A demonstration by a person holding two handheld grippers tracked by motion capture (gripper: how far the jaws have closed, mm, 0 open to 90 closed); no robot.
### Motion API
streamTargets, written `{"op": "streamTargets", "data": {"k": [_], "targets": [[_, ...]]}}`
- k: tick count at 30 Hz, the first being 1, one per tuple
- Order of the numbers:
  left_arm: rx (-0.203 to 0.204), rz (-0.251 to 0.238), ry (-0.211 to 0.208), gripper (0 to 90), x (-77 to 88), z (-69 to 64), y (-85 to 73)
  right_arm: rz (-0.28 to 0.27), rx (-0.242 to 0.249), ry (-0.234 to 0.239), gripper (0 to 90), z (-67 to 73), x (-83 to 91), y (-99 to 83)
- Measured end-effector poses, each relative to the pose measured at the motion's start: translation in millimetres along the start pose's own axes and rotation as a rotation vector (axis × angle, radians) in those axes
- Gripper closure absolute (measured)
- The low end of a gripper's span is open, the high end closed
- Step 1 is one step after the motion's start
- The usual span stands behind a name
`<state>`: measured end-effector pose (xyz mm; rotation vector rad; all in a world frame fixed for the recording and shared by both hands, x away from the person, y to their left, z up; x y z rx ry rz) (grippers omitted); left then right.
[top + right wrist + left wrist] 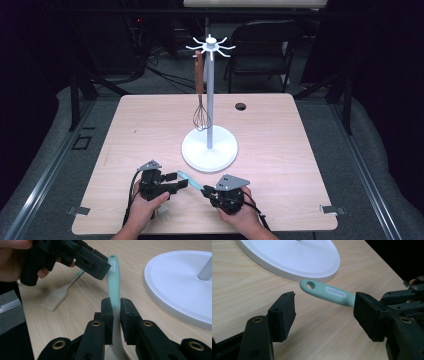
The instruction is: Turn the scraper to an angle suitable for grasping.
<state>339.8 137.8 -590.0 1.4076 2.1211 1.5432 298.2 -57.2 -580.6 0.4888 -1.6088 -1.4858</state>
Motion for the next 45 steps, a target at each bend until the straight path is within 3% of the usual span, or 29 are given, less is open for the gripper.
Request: {"op": "streamTargets", "data": {"k": [8, 13, 16, 19, 24, 30, 33, 45], "targets": [[0.026, -0.010, -0.062, 37.2, -3.8, -7.4, -0.6, 0.007, -0.011, 0.032, 81.1, 2.7, -3.7, -2.3], [-0.004, -0.035, -0.083, 44.8, -4.2, -13.9, 1.9, 0.048, -0.026, 0.049, 80.8, 3.6, -11.5, -9.8], [-0.011, -0.034, -0.062, 46.4, -4.7, -13.3, 1.6, 0.051, -0.020, 0.049, 80.6, 4.2, -12.4, -10.8], [-0.018, -0.040, -0.052, 51.6, -4.0, -12.0, 2.0, 0.055, -0.046, 0.053, 77.7, 2.4, -12.4, -10.5], [-0.022, -0.046, -0.046, 52.6, -3.9, -12.0, 2.5, 0.117, -0.071, 0.058, 74.2, 0.1, -15.0, -16.2], [-0.028, -0.052, -0.049, 51.9, -3.6, -14.7, 4.3, 0.171, -0.072, 0.070, 74.5, 1.7, -19.6, -22.3], [-0.031, -0.058, -0.051, 51.4, -4.9, -17.3, 4.8, 0.185, -0.067, 0.069, 79.9, 2.8, -20.7, -23.3], [-0.042, -0.045, -0.103, 50.9, -15.2, -37.9, 0.4, 0.100, -0.053, 0.033, 80.7, 5.6, -16.1, -11.2]]}}
Point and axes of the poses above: each handheld gripper's, and its own axes: x roughly backward along the jaws, y roughly out of its top, z roughly to its left, the point moved 5 cm from there along -x, roughly forward along the jaws, and after that the axes turned 12 degrees about -z, right-handed, at the moved point
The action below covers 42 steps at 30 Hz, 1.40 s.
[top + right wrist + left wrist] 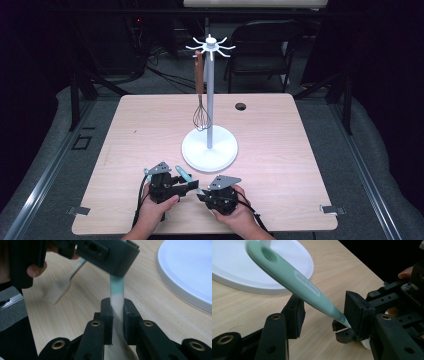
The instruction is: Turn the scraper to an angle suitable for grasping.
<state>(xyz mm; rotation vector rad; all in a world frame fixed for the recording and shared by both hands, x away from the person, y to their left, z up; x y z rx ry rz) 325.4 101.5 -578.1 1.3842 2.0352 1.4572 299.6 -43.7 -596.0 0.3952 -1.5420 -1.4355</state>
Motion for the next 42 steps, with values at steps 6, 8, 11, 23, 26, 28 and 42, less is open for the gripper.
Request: {"op": "streamTargets", "data": {"k": [6, 8, 11, 23, 26, 28, 42], "targets": [[-0.006, -0.004, -0.019, 56.6, -3.3, -8.2, -0.4, -0.027, -0.011, -0.030, 80.7, -2.6, 1.6, 2.1], [-0.008, -0.005, -0.018, 57.7, -3.2, -10.8, 0.2, -0.032, -0.013, -0.037, 80.7, -3.1, 2.1, 2.5], [-0.007, -0.007, -0.014, 60.7, -3.1, -12.1, 0.9, -0.046, -0.014, -0.043, 80.7, -4.0, 3.4, 3.7], [-0.017, -0.028, -0.020, 71.0, -5.1, -22.2, 13.1, -0.088, -0.025, -0.066, 80.9, -6.8, 6.2, 7.2], [-0.030, -0.033, -0.005, 73.5, -7.1, -25.4, 15.7, -0.097, -0.030, -0.069, 81.0, -7.3, 6.5, 8.0], [-0.027, -0.034, -0.003, 75.3, -7.9, -26.0, 16.3, -0.097, -0.033, -0.070, 81.0, -7.9, 7.0, 8.3], [0.016, -0.024, -0.076, 83.8, -17.8, -31.3, 27.4, -0.099, -0.031, -0.066, 71.3, -12.8, 21.1, 10.7]]}}
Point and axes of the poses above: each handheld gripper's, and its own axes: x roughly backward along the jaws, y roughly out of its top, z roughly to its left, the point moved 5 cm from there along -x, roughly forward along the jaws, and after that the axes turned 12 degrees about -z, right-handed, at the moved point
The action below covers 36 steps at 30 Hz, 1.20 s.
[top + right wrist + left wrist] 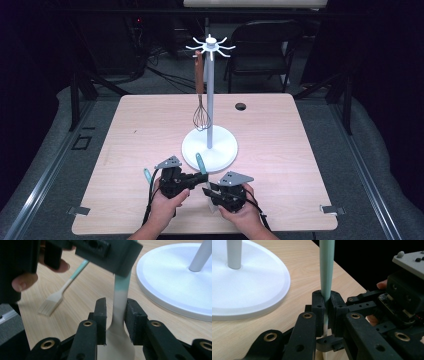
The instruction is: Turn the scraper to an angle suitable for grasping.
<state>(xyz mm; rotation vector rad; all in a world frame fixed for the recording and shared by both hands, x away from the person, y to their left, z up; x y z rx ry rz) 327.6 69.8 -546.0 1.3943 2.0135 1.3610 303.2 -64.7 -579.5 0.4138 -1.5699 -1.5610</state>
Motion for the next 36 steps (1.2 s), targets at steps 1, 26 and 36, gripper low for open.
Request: {"op": "streamTargets", "data": {"k": [1, 26, 36], "targets": [[-0.008, 0.005, 0.001, 83.9, -0.3, -0.6, 1.1, 0.001, 0.005, 0.004, 70.7, -0.4, 1.4, 0.1], [-0.166, 0.073, -0.005, 84.1, 9.7, 1.8, 52.4, -0.026, 0.004, 0.002, 53.7, -7.6, 11.9, 1.4], [-0.231, 0.088, 0.005, 84.1, 12.4, -0.1, 77.6, -0.018, 0.009, -0.013, 52.9, -11.9, 11.8, -1.9]]}}
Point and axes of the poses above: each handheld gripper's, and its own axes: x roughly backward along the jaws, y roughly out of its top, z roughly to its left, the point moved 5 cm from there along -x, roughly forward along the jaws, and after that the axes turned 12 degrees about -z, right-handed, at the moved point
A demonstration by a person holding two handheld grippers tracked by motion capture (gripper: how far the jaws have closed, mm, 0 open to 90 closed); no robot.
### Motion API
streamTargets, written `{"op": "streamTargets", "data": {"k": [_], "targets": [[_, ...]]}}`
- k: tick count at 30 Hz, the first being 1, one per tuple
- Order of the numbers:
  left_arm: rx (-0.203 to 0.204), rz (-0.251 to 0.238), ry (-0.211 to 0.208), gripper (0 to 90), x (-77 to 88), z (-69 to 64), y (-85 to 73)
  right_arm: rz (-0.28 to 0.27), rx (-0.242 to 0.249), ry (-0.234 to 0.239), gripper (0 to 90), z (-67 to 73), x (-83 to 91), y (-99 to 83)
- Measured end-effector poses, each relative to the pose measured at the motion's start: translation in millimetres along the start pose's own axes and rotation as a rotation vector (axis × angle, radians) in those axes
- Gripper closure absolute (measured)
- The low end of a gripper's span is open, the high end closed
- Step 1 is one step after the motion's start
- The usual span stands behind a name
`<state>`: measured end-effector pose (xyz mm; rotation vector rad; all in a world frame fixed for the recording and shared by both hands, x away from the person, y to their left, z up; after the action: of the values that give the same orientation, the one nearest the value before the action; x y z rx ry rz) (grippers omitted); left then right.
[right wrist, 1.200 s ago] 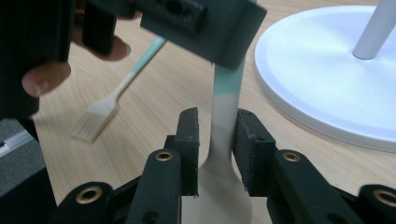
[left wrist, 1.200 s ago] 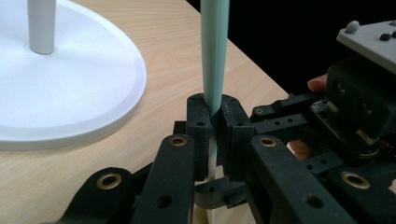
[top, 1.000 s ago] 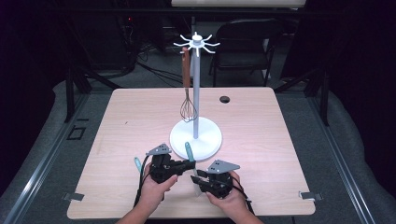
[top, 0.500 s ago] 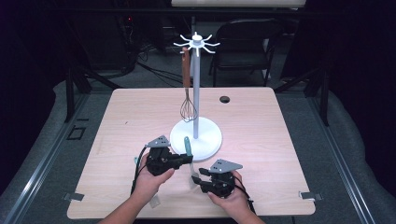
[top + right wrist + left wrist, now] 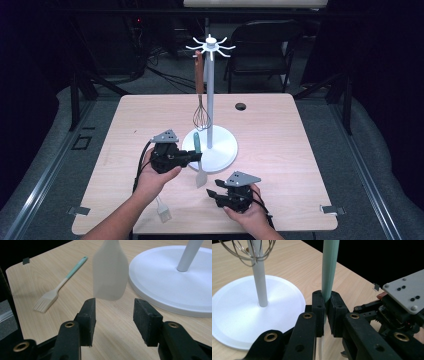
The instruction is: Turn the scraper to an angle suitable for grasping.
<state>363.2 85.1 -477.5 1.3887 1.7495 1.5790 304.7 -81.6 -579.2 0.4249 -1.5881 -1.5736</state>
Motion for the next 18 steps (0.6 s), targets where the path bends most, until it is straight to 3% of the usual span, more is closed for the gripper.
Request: {"op": "streamTargets", "data": {"k": [18], "targets": [[-0.072, 0.017, 0.000, 84.1, -0.7, -4.9, 41.7, 0.009, 0.000, -0.034, 52.5, -8.5, 0.7, -3.6]]}}
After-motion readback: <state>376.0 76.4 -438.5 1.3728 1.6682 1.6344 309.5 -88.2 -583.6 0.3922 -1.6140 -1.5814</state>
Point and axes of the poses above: each handheld gripper's, and its own axes: x roughly backward along the jaws, y roughly out of its top, z roughly to its left, the point moved 5 cm from there along -x, roughly forward along the jaws, and after that the axes turned 12 degrees about -z, right-handed, at the moved point
